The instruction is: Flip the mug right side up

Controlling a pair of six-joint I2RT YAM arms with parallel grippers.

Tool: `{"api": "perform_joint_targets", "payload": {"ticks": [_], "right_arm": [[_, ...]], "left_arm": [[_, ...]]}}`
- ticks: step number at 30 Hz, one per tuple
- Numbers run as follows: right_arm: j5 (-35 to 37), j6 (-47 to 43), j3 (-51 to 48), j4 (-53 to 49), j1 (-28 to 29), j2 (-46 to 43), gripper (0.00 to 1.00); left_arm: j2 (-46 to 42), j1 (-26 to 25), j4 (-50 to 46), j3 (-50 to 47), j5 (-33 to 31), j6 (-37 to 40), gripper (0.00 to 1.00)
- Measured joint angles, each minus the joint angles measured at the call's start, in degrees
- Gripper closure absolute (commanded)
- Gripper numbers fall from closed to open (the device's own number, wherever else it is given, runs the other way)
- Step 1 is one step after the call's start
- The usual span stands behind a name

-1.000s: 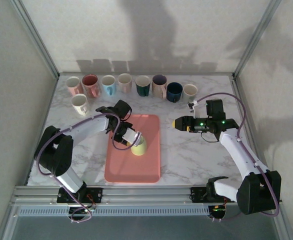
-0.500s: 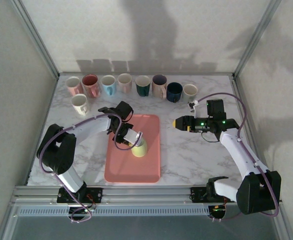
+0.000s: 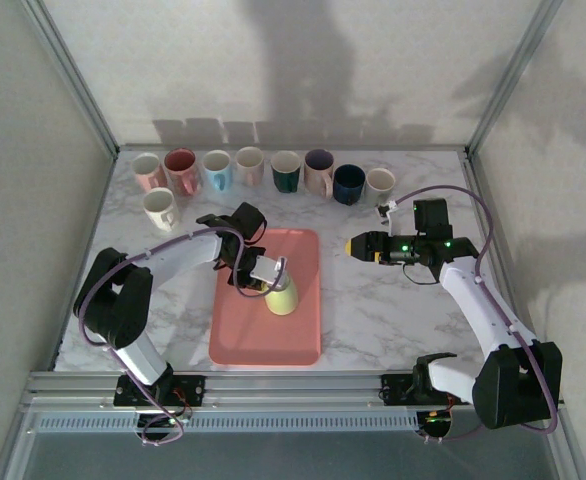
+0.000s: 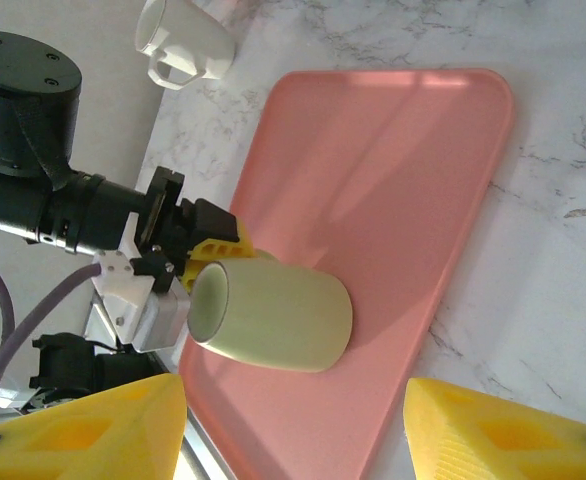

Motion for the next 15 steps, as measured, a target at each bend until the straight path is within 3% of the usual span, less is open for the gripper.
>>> {"api": "perform_joint_targets", "payload": {"ticks": [15], "right_arm": [[-0.39,1.99,0.00,0.28,-0.04,0.00,0.40]], "left_arm": [[-12.50,1.55,5.68,-5.22,17.07,-34.62,1.00]]}}
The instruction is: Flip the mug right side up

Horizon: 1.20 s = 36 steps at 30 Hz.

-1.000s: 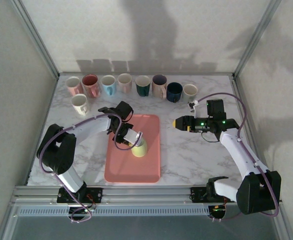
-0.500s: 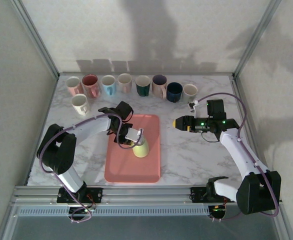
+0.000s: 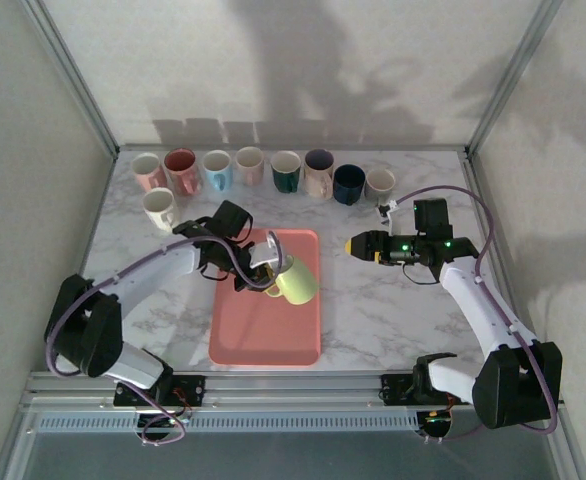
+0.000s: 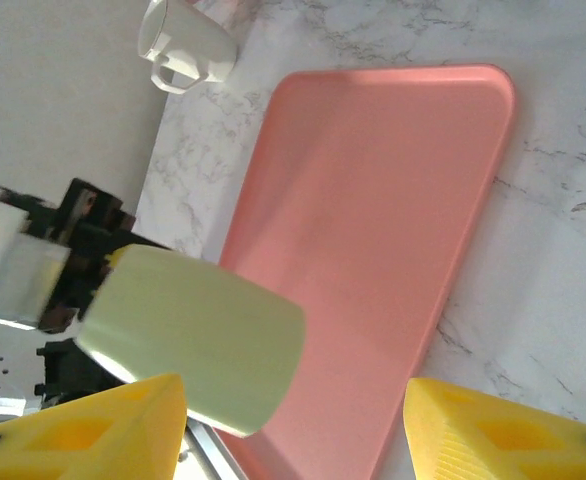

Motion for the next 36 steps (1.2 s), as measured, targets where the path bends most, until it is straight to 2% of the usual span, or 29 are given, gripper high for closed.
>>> {"api": "perform_joint_targets", "payload": {"ticks": [6,21,28,36], "right_arm": [[-0.09,1.40,0.00,0.63,0.00,-0.04,0.40],[-1.97,5.27,0.00,2.10,-0.11,-2.67,0.40],[-4.26,7.72,0.00,2.10,-0.20,-4.66,0.39],[-7.32,14.36,-0.24,4.11,-0.20,-6.86,0.38]], "left_arm": [[-6.58,0.70,6.05,-1.36,3.15,-15.37,1.00],[-10.60,1.11,21.33,-3.13,3.76,-60.59,1.00],[-11.69,1.11,30.08,-6.38,0.50,-81.81,1.00],[-14.82,1.11,41.90,-12.17,-4.44,-98.66,1.00]]}}
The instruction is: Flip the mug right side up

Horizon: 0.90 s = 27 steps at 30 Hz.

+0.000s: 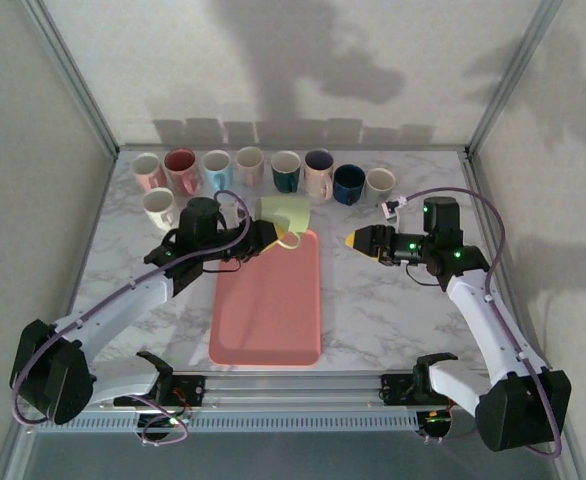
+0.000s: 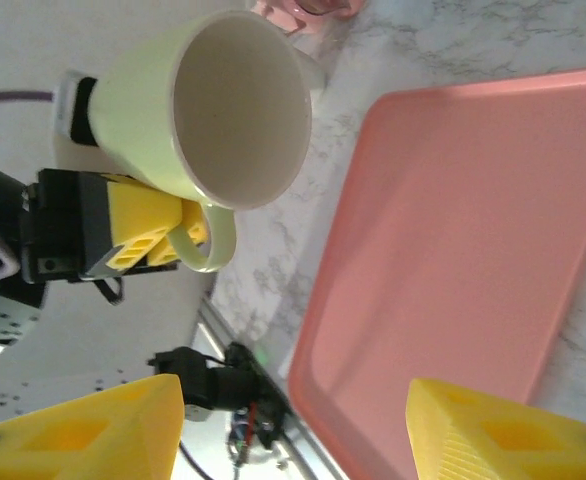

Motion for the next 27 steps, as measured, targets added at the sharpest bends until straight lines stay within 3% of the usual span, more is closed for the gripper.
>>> {"api": "perform_joint_targets", "payload": {"ticks": [11,20,27], "right_arm": [[-2.32,9.92,0.07,3.91,2.49,-0.63,0.36],[-2.64,18.53,0.46,11.41,8.50,4.96,0.40],[-2.40,27.34,0.48,20.81,12.22,9.31,0.36]], "left_arm": [[-0.98,-1.73,14.84,-5.09,-5.01,-11.93,1.00],[-0.74,-3.67,17.11,-5.14,-5.51,-13.62,1.00],[-0.04,-4.63,17.46,-5.14,-5.51,-13.68,1.00]]}}
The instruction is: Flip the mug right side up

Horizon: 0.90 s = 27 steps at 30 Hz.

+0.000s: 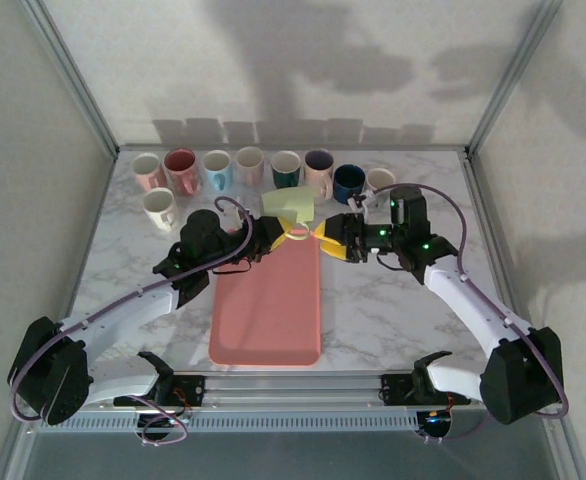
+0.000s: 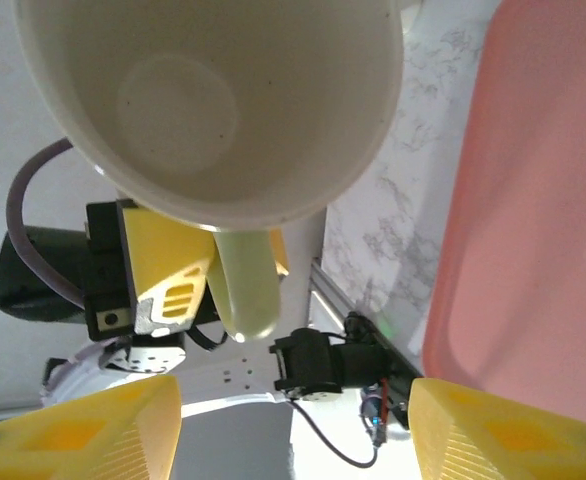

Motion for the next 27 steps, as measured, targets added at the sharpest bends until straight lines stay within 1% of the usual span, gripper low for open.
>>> {"api": "perform_joint_targets", "payload": {"ticks": [3,9,13,19,27], "right_arm": [[0.50,3.21,-0.02,4.13,0.90,1.22,0.36],[1.05,7.50,-0.04,11.02,3.06,4.09,0.44],[1.29,9.44,-0.02,14.03,4.44,5.68,0.50],[1.42,12.70,-0.09,18.71,5.31,7.54,0.56],[2.51,15.45,-0.44,22.38,6.34,8.20,0.74]], "left_arm": [[0.00,-0.15,0.15,0.00,0.00,0.00,1.00],[0.09,-0.42,0.48,0.00,0.00,0.00,1.00],[0.44,-0.42,0.87,0.00,0.00,0.00,1.00],[0.63,-0.42,1.18,0.00,0.00,0.00,1.00],[0.63,-0.42,1.42,0.00,-0.02,-0.02,1.00]]}}
